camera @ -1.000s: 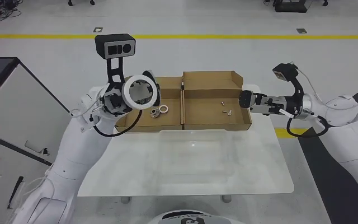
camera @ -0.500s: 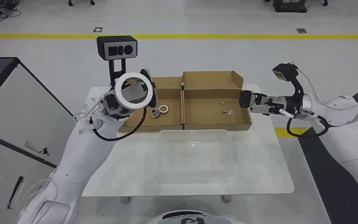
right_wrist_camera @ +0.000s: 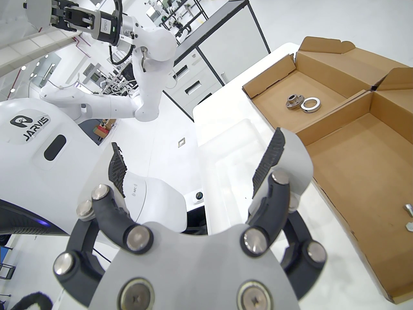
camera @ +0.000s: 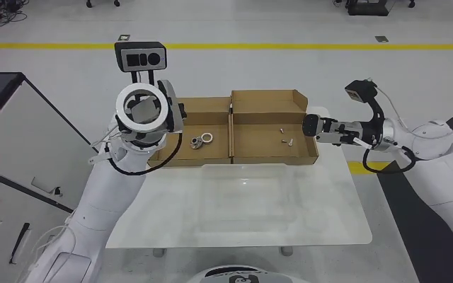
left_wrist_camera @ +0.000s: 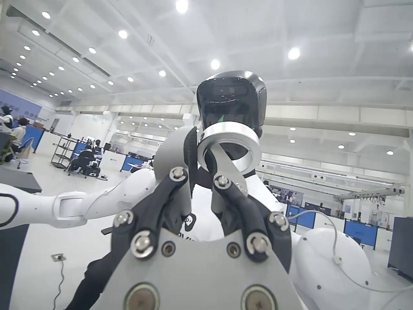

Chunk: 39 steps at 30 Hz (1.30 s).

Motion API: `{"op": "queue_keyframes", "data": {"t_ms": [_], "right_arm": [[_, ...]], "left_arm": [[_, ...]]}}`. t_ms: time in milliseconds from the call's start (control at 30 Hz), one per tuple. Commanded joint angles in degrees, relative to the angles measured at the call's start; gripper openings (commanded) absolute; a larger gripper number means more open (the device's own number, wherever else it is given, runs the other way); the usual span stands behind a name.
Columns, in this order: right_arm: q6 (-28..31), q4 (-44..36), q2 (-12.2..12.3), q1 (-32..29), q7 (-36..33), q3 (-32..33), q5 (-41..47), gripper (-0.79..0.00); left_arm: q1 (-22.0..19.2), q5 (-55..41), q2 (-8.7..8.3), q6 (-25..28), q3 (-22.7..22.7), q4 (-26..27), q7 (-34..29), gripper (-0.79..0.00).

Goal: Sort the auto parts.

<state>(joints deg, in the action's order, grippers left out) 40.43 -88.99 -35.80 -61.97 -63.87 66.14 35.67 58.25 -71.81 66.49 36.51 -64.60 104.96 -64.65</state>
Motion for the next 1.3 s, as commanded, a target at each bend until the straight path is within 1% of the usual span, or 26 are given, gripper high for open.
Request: {"op": "queue_keyframes", "data": {"t_ms": [0,100,167,267,400,567,633,667,767,900,967,1100,1267], "right_arm": [[0.0,0.0,0.0,0.0,0.0,0.0,0.0,0.0],[0.0,0.0,0.0,0.0,0.0,0.0,0.0,0.0],[0.0,0.0,0.0,0.0,0.0,0.0,0.0,0.0],[0.0,0.0,0.0,0.0,0.0,0.0,0.0,0.0],[0.0,0.0,0.0,0.0,0.0,0.0,0.0,0.0],[0.0,0.0,0.0,0.0,0.0,0.0,0.0,0.0],[0.0,0.0,0.0,0.0,0.0,0.0,0.0,0.0],[0.0,0.0,0.0,0.0,0.0,0.0,0.0,0.0],[0.0,0.0,0.0,0.0,0.0,0.0,0.0,0.0],[0.0,0.0,0.0,0.0,0.0,0.0,0.0,0.0],[0.0,0.0,0.0,0.0,0.0,0.0,0.0,0.0],[0.0,0.0,0.0,0.0,0.0,0.0,0.0,0.0],[0.0,0.0,0.0,0.0,0.0,0.0,0.0,0.0]], "left_arm": [[0.0,0.0,0.0,0.0,0.0,0.0,0.0,-0.785],[0.0,0.0,0.0,0.0,0.0,0.0,0.0,-0.785],[0.35,3.18,-0.07,-1.41,-0.72,-0.1,1.93,-0.785],[0.58,10.07,-0.19,-2.94,-1.84,-0.54,4.91,-0.785],[0.85,18.82,-0.44,-6.75,-3.11,-1.38,8.33,-0.785],[1.08,36.12,-1.25,-13.3,-5.15,-1.64,10.96,-0.785],[1.88,38.34,-1.37,-15.14,-5.44,-1.2,12.29,-0.785],[2.09,38.89,-1.44,-15.68,-5.65,-0.94,12.25,-0.785],[2.53,45.22,-1.87,-17.47,-6.83,-1.11,12.1,-0.785],[3.17,54.32,-2.45,-20.82,-8.02,-0.95,12.7,-0.785],[3.2,59.85,-2.82,-22.79,-8.45,-0.58,11.85,-0.785],[3.62,65.87,-3.3,-25.95,-8.75,0.01,11.01,-0.785],[4.0,73.53,-3.79,-28.2,-8.94,0.5,11.25,-0.785]]}}
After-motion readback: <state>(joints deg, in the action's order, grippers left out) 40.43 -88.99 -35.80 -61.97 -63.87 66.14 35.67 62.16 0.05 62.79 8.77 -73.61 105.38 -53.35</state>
